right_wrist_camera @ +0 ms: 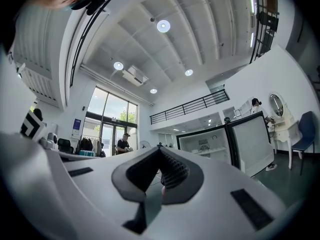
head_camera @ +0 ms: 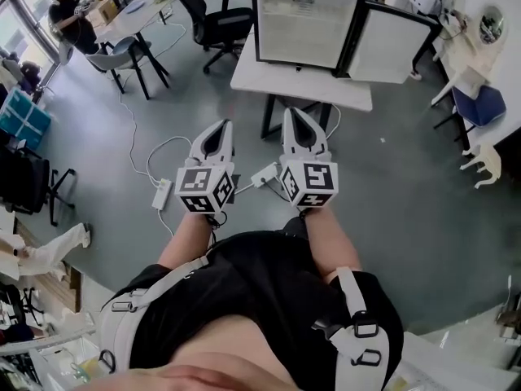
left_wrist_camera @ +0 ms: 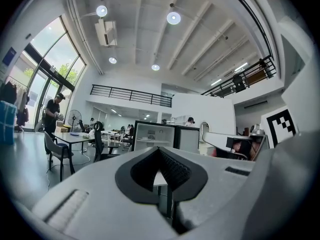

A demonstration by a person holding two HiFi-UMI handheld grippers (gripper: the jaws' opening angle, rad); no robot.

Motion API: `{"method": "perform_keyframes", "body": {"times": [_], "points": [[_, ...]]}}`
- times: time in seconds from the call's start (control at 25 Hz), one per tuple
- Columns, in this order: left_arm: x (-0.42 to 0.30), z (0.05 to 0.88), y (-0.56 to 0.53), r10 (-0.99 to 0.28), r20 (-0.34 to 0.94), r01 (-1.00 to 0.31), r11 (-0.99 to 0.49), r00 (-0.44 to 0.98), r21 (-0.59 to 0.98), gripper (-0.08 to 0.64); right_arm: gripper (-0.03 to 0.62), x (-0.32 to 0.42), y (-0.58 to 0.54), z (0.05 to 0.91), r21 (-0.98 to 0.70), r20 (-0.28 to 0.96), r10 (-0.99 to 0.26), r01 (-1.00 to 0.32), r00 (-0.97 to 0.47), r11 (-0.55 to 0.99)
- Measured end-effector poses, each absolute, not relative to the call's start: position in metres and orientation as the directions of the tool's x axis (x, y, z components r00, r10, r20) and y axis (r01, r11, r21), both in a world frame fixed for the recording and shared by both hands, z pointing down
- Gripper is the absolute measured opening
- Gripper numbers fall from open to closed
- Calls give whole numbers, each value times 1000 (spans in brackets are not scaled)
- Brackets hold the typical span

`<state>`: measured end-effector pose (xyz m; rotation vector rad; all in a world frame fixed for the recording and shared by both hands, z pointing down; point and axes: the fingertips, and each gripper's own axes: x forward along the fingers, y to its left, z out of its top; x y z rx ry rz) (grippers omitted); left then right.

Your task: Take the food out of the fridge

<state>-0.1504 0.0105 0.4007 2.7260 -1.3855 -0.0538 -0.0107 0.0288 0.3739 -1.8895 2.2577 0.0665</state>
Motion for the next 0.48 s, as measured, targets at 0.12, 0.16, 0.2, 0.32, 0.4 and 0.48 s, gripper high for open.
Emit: {"method": "perform_keyframes", "body": {"times": [0.12,0.16,0.2,0.32,0.4,0.48], "points": [[-158,401,3,-807,5,-803,-588,591,96,2,8,-13,26,373,-82,-179,-971,-981,-157,174],[-158,401,0,-806,2,-802,-589,592,98,2,8,-14,24,373,-77,-178,-972,-982,-156,172],[-158,401,-3,-805,0,-801,-590,593,99,2,8,-14,22,374,-75,-178,-972,-983,-154,170],[-152,408,-12,-800,6,-796,-596,600,102,2,8,-11,12,380,-75,-174,-973,-983,-153,168],[-145,413,-22,-798,11,-795,-598,602,103,2,8,-6,2,384,-76,-173,-973,-983,-154,169],[-137,417,-37,-799,16,-796,-596,601,103,2,8,2,-13,387,-78,-175,-972,-982,-156,172]]}}
